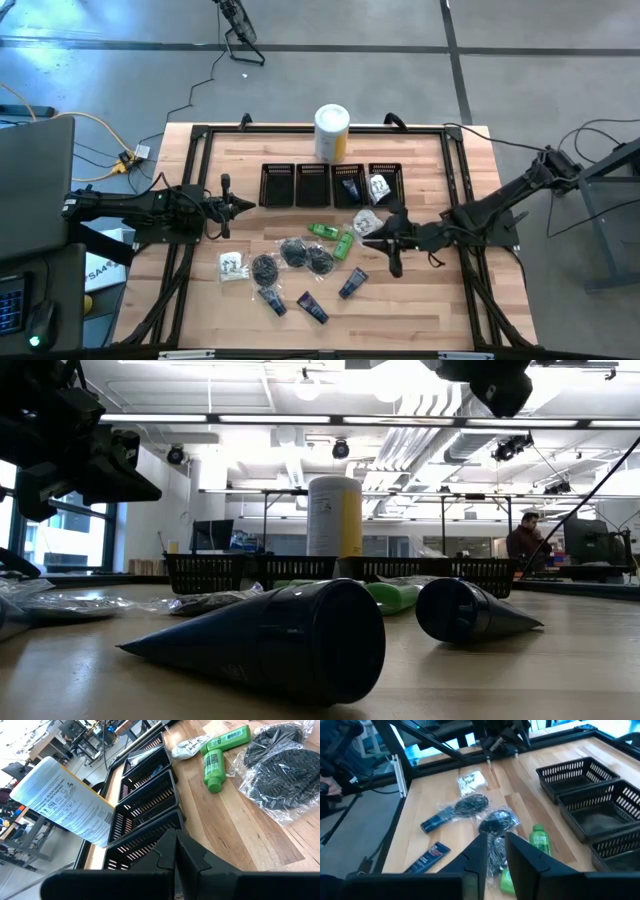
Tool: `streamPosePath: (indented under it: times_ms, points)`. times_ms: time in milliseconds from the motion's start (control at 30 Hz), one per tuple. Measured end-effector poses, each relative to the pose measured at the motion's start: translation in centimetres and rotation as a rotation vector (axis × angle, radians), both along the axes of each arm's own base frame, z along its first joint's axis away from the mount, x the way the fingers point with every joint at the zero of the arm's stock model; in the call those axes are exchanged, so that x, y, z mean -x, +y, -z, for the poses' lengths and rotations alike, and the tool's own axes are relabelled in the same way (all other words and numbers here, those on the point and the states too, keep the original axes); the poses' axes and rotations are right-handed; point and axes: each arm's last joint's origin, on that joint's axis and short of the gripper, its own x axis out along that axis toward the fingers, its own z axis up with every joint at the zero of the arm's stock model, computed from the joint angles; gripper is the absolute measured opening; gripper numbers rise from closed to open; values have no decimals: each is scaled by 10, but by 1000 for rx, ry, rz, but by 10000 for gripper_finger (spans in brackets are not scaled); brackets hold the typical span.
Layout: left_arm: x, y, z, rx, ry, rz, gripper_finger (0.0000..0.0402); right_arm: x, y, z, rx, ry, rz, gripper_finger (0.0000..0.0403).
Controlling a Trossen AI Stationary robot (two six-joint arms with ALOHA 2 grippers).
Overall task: Pick & Place Travel size toiletries
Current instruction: Put the right cotton pack into the right black bin
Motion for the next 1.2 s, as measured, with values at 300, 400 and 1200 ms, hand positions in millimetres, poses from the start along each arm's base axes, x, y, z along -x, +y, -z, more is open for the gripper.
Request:
streamPosePath:
  times_ms: [300,400,1200]
  points:
    - [0,0,0,-1,0,0,1,11,23,-4,-9,-53,-30,3]
    - [0,0,0,-1,0,0,1,15,30,-3,6,-63,6,3]
    - [0,0,0,-3,1,0,1,-22,42,100,342,458,122,3]
